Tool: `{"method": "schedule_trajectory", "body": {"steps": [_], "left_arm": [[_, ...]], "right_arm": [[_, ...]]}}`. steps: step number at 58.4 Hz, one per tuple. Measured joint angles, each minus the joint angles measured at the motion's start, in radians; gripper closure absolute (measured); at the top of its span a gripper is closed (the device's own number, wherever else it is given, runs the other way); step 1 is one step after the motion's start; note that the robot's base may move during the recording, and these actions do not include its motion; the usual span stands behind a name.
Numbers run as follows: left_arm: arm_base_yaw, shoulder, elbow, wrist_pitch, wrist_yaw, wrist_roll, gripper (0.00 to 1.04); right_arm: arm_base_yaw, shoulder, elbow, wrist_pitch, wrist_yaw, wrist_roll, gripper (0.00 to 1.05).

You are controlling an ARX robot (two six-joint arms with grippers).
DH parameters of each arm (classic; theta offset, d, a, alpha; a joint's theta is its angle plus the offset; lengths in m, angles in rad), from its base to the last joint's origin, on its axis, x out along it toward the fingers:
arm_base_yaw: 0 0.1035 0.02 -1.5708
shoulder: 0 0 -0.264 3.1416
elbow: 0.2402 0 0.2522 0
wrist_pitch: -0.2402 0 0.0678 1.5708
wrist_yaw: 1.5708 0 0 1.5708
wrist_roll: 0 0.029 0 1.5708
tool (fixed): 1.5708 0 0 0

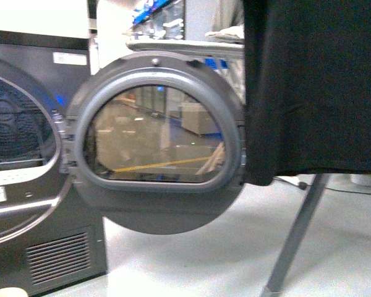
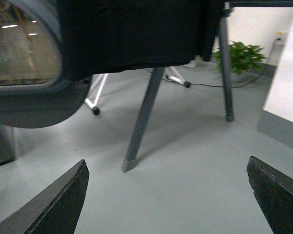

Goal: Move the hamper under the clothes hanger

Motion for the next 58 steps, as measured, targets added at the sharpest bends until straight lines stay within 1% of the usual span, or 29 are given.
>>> {"method": "schedule_trajectory", "body": {"steps": [58], "left_arm": [[0.001,-0.002,0.000,0.000,-0.001,0.000,0.07]], "right_arm": [[0.001,0.000,0.000,0.000,-0.003,0.000,0.08]]}}
